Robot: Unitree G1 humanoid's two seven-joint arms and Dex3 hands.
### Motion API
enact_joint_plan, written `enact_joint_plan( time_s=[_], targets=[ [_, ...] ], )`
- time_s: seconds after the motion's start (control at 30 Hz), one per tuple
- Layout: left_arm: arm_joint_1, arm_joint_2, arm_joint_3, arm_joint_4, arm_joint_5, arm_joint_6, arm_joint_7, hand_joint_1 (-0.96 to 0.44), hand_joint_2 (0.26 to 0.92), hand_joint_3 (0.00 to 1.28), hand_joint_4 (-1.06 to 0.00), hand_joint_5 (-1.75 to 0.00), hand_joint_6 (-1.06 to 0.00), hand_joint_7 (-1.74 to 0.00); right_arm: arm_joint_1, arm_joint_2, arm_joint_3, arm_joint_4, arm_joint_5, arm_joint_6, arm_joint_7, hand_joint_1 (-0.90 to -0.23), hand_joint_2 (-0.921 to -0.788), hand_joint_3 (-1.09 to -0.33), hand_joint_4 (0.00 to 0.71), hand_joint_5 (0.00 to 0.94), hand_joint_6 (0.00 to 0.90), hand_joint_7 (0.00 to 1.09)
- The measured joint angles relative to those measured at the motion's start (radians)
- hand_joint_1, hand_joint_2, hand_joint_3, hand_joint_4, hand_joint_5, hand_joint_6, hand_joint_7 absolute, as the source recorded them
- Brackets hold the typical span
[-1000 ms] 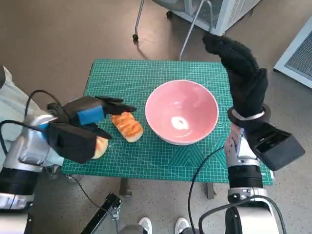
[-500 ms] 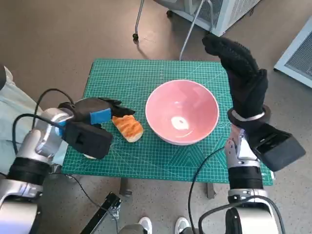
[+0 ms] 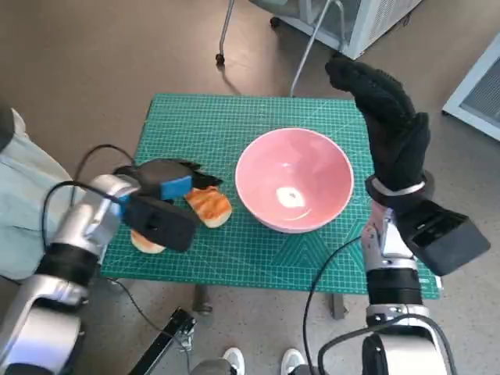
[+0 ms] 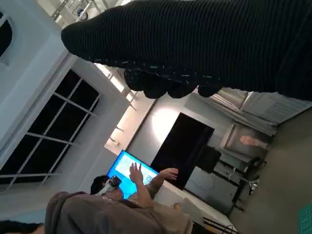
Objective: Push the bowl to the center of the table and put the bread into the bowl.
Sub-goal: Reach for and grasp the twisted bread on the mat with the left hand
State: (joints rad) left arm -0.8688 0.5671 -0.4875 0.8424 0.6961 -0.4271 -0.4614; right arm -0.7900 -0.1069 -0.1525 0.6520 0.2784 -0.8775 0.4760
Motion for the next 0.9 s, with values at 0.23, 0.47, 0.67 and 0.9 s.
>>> enact_joint_plan(
  time_s=[0.23, 0.47, 0.67, 0.9],
  targets=[
    [-0.050, -0.048, -0.045, 0.095, 0.044, -0.006, 0.071, -0.09, 0.843, 0.02, -0.35, -0.03, -0.52, -0.07, 0.015, 0.000, 0.000, -0.012, 0.007, 0.009, 0.000, -0.688, -0.921, -0.798, 0.304, 0.017, -0.001, 0.84],
    [-0.089, -0.095, -0.095, 0.184, 0.090, -0.013, 0.161, -0.09, 0.898, 0.03, -0.47, -0.06, -0.63, -0.13, 0.025, 0.000, 0.002, -0.026, 0.015, 0.018, 0.000, -0.689, -0.921, -0.794, 0.303, 0.016, -0.001, 0.84],
    [-0.114, -0.107, -0.122, 0.242, 0.111, -0.043, 0.229, -0.02, 0.918, 0.18, -0.47, -1.05, -0.57, -1.12, 0.032, 0.002, 0.005, -0.034, 0.014, 0.018, 0.000, -0.689, -0.921, -0.792, 0.305, 0.017, -0.001, 0.84],
    [-0.129, -0.088, -0.108, 0.276, 0.085, -0.082, 0.231, 0.00, 0.920, 0.17, -0.53, -1.33, -0.56, -1.21, 0.041, 0.002, 0.007, -0.049, 0.014, 0.022, 0.000, -0.693, -0.921, -0.791, 0.307, 0.017, -0.001, 0.85]
  ],
)
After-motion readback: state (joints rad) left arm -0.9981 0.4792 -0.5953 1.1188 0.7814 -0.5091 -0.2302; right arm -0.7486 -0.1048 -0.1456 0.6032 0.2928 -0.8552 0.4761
